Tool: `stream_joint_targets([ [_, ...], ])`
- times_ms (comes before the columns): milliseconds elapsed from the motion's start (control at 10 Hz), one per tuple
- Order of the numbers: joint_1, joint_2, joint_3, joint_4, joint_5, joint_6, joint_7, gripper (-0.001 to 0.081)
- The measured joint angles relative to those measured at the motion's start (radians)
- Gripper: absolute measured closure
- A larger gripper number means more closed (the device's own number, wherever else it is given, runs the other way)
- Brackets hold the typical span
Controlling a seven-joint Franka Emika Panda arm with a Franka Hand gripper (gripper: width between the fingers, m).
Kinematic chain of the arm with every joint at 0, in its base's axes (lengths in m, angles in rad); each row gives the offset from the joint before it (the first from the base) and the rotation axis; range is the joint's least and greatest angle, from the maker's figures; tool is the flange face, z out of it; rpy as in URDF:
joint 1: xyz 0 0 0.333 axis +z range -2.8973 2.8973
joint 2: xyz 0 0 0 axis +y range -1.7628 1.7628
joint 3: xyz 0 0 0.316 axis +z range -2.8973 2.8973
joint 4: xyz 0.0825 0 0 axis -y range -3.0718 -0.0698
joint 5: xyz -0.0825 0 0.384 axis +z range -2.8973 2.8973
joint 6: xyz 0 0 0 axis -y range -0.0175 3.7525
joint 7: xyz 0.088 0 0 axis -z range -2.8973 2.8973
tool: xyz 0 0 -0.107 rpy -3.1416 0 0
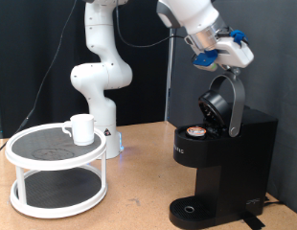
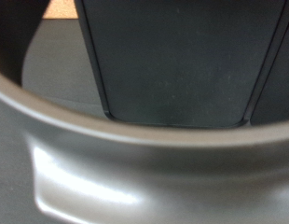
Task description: Make a cup of coffee with the keurig machine
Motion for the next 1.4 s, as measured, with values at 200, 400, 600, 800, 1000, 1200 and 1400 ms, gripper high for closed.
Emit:
stream_joint_targets([
  [200,-0.023,-0.022,-0.034,-0.023,-0.008,-0.029,-0.038,0.0806],
  [400,-0.055,-0.031,-0.055,-0.039,-0.076,-0.052,-0.04,0.0806],
  [600,-0.083,-0.029,-0.064,-0.057,-0.135,-0.048,-0.027,0.0806],
  [800,-0.1,-0.019,-0.062,-0.076,-0.228,-0.017,0.051,0.0806],
  [1000,-0.113,0.008,-0.061,-0.096,-0.321,0.009,0.12,0.0806],
  [1200,-0.118,0.046,-0.061,-0.12,-0.344,0.061,0.128,0.0806],
  [1400,-0.121,0.082,-0.063,-0.137,-0.345,0.124,0.126,0.0806],
])
